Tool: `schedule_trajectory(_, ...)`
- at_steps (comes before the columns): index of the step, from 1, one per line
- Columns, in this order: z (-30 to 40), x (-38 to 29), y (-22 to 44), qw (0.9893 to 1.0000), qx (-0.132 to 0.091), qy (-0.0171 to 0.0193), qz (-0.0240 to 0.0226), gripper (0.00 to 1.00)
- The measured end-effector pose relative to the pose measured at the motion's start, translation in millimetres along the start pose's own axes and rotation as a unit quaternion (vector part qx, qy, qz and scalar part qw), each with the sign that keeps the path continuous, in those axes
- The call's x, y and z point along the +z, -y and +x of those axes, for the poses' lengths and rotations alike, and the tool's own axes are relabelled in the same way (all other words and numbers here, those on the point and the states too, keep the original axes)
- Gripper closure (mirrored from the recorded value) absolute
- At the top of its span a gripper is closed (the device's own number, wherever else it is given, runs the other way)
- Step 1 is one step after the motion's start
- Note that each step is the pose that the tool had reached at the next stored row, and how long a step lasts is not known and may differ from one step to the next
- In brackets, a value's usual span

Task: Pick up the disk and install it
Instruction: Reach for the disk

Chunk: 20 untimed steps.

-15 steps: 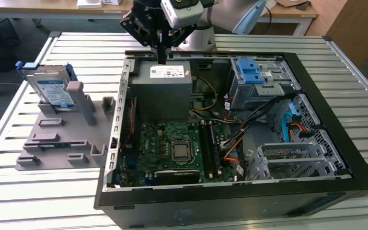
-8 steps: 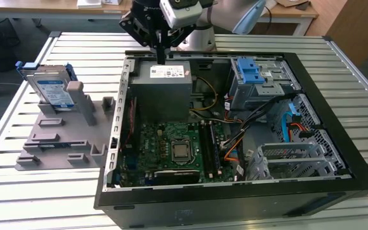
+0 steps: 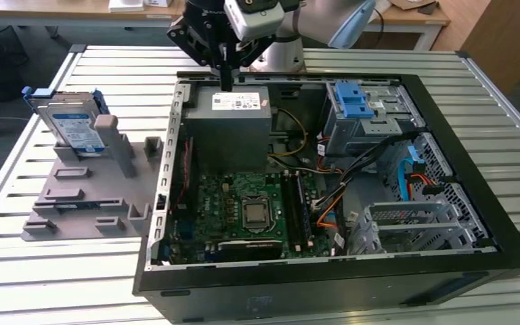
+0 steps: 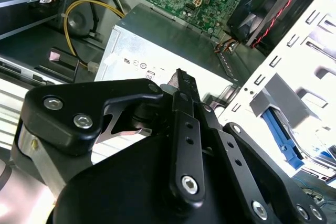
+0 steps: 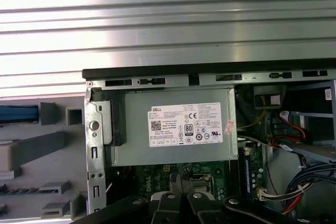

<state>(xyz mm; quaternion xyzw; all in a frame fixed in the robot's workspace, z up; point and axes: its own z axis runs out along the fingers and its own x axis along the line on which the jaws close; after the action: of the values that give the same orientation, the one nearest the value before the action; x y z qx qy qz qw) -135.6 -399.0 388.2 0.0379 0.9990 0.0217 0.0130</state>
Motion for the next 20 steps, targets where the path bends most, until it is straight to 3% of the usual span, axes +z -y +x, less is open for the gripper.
schedule_trajectory(20, 4.3, 1.4, 0.4, 1.0000, 0.000, 0.0000, 0.0000, 0.89)
